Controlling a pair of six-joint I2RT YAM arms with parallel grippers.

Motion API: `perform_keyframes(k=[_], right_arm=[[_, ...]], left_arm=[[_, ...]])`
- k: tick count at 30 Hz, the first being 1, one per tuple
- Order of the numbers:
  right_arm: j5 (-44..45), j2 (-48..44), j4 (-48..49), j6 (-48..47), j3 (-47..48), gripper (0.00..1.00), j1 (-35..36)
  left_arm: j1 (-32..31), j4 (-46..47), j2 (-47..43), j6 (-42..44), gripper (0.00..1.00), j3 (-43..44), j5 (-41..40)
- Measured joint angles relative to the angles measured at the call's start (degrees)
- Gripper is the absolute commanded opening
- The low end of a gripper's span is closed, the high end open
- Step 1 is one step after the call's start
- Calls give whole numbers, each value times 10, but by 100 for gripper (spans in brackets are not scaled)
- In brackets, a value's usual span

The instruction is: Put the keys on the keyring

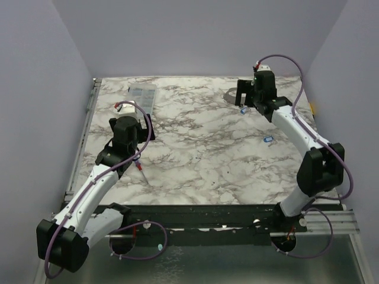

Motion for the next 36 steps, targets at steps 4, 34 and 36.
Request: perform_keyframes(k=[4, 34, 36], right_arm=[[-4, 95, -18, -10, 92, 87, -20], [-6, 421, -114, -6, 375, 65, -102], [-7, 434, -113, -8, 392, 64, -108]], left_arm=[[0, 0, 1, 0, 99, 0, 0], [-1, 0, 47, 5, 99, 1, 0], [-1, 0, 48, 5, 99, 1, 0]])
